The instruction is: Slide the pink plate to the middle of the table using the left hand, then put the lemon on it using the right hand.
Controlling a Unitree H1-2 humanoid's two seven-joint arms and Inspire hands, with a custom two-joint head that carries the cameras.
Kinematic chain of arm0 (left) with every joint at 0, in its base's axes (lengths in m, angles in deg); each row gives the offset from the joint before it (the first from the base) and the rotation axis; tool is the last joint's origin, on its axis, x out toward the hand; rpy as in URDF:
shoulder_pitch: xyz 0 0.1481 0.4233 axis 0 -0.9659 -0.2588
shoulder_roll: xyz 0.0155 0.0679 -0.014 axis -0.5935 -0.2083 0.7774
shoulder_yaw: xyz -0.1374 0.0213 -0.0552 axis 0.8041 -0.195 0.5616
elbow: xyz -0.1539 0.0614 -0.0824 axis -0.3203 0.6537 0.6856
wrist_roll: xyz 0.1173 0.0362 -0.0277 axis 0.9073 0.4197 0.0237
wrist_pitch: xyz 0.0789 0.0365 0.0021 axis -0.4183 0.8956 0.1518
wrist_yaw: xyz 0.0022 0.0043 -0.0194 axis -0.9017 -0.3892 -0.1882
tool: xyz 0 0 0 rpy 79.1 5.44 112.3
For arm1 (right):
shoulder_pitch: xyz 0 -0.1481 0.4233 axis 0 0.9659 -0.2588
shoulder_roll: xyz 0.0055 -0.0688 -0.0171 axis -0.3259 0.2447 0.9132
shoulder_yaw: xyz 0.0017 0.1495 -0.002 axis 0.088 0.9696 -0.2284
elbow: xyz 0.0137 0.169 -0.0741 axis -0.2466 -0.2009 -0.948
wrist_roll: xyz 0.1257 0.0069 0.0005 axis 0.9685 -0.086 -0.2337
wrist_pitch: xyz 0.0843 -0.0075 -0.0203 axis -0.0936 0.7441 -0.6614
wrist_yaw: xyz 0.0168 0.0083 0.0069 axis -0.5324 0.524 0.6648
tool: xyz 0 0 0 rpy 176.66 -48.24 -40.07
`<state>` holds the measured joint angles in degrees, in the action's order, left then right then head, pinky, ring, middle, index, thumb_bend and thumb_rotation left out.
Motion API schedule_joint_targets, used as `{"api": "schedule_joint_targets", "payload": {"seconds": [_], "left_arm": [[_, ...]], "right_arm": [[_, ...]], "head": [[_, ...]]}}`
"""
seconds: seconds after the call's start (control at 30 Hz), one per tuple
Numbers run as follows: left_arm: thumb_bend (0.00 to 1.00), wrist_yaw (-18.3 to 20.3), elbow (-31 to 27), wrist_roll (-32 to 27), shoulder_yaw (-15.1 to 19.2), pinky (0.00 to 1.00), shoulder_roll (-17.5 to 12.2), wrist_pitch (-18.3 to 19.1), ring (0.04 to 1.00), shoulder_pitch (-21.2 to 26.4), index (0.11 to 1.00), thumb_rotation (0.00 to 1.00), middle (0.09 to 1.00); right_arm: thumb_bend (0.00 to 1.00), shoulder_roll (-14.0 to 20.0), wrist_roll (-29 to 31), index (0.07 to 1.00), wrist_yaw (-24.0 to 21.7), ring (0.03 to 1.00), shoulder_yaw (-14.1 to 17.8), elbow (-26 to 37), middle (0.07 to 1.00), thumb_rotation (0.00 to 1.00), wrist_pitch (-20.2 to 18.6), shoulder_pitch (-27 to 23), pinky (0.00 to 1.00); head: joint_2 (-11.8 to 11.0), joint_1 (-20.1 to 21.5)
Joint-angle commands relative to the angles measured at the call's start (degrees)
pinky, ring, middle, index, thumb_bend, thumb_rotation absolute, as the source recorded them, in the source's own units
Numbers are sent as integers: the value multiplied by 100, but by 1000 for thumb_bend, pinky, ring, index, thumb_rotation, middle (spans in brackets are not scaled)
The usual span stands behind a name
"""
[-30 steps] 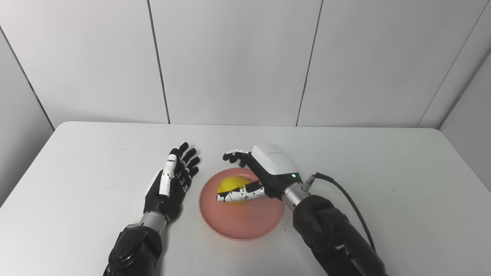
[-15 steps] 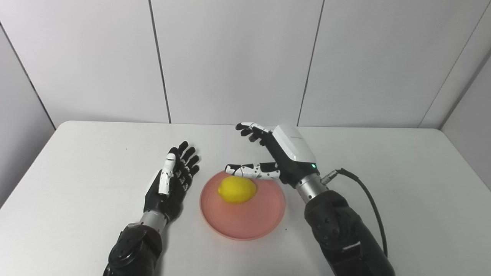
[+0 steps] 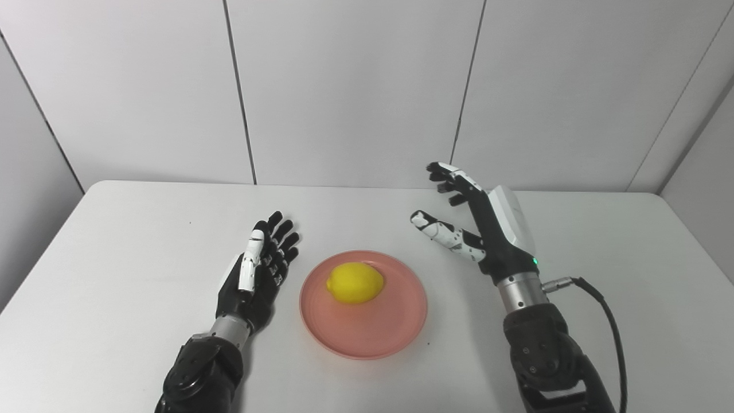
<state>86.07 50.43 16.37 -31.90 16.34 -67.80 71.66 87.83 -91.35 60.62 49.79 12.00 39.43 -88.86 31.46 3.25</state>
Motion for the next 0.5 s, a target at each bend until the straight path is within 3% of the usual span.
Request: {"api": "schedule_joint_targets", "payload": {"seconds": [0.0,0.17,0.33,0.47], "left_arm": [[439,-35,9,94,-36,1000,-32,38,971,15,977,1000,984],[437,-17,19,72,-29,1000,-53,49,975,24,977,1000,987],[438,-8,17,88,-40,1000,-81,28,976,19,979,1000,988],[437,-7,37,72,-34,1000,-76,22,977,21,976,1000,988]], "right_arm": [[854,-104,145,833,241,792,158,90,803,997,64,-73,735],[821,-223,456,873,374,827,416,-74,838,1000,123,159,800],[833,-412,1249,908,404,878,735,-343,895,1000,348,297,826],[819,-455,1883,946,302,920,869,-655,929,1000,433,340,903]], "head": [[-12,-8],[-31,-19],[-45,-8],[-38,-59]]}}
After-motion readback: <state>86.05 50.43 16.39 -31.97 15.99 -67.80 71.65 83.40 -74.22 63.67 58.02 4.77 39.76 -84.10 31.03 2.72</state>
